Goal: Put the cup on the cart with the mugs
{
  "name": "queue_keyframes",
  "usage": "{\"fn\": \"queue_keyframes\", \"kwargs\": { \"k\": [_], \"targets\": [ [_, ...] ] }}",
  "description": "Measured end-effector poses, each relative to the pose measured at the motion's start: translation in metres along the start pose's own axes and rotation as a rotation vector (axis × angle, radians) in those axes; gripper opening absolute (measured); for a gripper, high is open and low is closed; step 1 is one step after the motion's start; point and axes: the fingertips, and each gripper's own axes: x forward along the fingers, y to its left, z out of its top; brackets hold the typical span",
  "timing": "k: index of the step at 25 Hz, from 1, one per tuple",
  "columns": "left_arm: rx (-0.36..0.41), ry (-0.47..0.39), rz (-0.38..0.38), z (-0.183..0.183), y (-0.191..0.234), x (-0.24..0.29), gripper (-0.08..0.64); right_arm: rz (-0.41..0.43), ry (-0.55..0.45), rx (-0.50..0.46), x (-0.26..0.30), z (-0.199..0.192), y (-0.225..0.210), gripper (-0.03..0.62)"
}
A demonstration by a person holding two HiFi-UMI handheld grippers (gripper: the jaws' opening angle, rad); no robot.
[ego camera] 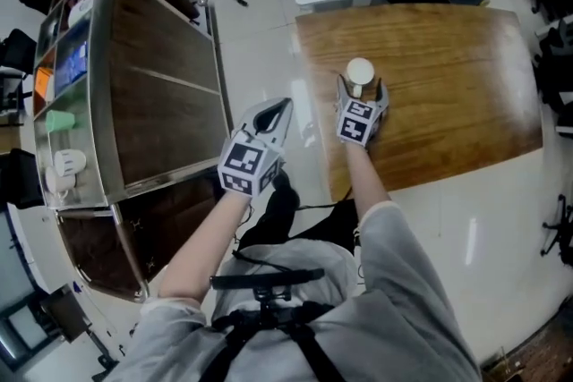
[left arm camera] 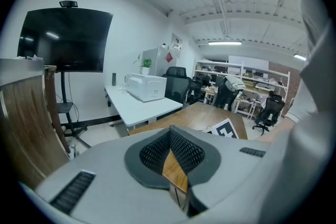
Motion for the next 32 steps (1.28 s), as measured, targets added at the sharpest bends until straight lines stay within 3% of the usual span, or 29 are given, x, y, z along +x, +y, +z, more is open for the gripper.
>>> {"fn": "queue_keyframes", "kwargs": {
  "k": [13,16,25,32],
  "targets": [
    [-0.015,0.019,-0.004,-0.009,0.000,0.015,0.002,0.066,0.034,-0.071,0.035,-0.004,0.005,0.440],
    [-0.015,0.014,-0.001,-0.008,0.002,0.017,0.002,0.072,0.037,-0.091,0.035,-0.006,0.004,0.399],
    [-0.015,0.021,0.006,-0.010,0.003,0.020,0.002,0.096,0.027,-0.086,0.033,-0.001,0.002,0.396],
    [-0.032,-0.005,0.013,-0.004,-0.001,0.016,0.002,0.155,0.003,-0.125,0.008,0.028,0.006,0.396]
  ]
}}
